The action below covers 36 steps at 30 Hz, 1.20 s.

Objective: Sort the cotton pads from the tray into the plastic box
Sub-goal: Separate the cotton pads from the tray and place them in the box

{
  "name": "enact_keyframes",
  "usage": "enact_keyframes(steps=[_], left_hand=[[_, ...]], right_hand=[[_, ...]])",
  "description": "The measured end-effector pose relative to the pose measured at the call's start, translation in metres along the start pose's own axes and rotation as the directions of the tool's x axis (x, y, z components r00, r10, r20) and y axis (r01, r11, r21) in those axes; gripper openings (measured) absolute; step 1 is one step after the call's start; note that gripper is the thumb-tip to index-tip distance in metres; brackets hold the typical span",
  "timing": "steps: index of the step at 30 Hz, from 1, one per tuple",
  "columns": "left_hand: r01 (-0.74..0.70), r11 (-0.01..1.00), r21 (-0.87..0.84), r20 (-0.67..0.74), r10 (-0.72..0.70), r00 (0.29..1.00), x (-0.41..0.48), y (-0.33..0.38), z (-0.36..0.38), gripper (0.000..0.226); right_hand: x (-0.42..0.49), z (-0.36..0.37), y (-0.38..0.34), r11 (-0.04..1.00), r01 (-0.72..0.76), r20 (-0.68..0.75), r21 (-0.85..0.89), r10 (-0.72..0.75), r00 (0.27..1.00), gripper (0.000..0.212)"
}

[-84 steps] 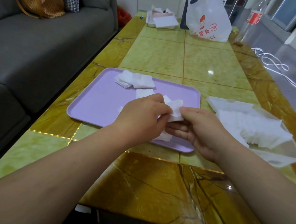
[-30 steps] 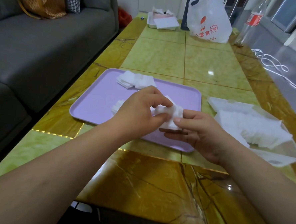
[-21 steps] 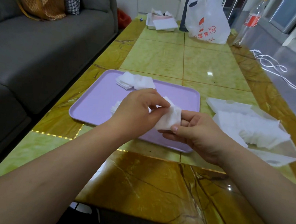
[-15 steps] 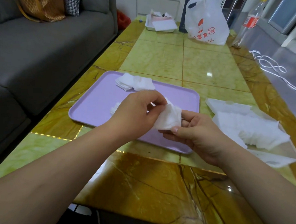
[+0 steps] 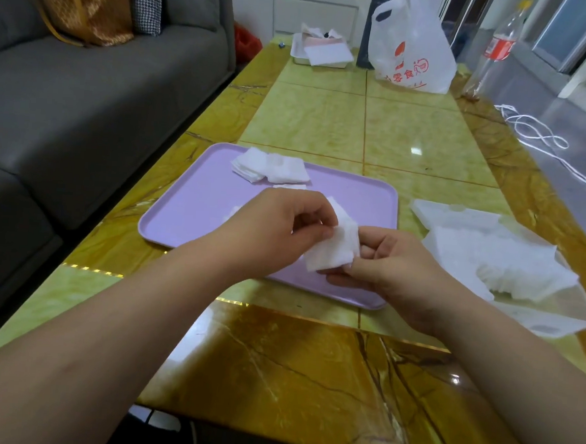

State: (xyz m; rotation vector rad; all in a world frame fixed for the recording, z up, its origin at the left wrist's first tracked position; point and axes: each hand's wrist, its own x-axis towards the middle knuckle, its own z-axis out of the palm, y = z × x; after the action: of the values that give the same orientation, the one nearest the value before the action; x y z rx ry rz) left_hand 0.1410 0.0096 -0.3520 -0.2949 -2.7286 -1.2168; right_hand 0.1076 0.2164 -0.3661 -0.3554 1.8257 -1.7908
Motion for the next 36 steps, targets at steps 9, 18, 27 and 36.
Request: enact_keyframes(steps=[9, 18, 27, 36], left_hand=[[-0.055, 0.99, 0.129, -0.063, 0.064, 0.996, 0.002, -0.002, 0.007, 0.005], [0.145, 0.879, 0.453, -0.138, -0.092, 0.986, -0.015, -0.021, -0.017, 0.017], [0.046, 0.857, 0.513, 0.077, -0.099, 0.992, 0.028, -0.012, 0.036, 0.029], [0.09, 0.837, 0.54, 0.071, -0.152, 0.986, 0.02, -0.009, 0.024, 0.038]], right_hand=[[0.0, 0.0, -0.003, 0.995, -0.061, 0.131, 0.085, 0.049, 0.99, 0.047], [0.014, 0.018, 0.011, 0.999, -0.011, -0.283, 0.031, 0.019, 0.959, 0.018], [0.022, 0.004, 0.016, 0.997, 0.046, -0.542, -0.067, -0.075, 0.837, 0.02], [0.026, 0.003, 0.019, 0.998, 0.037, -0.526, -0.046, -0.056, 0.849, 0.015]])
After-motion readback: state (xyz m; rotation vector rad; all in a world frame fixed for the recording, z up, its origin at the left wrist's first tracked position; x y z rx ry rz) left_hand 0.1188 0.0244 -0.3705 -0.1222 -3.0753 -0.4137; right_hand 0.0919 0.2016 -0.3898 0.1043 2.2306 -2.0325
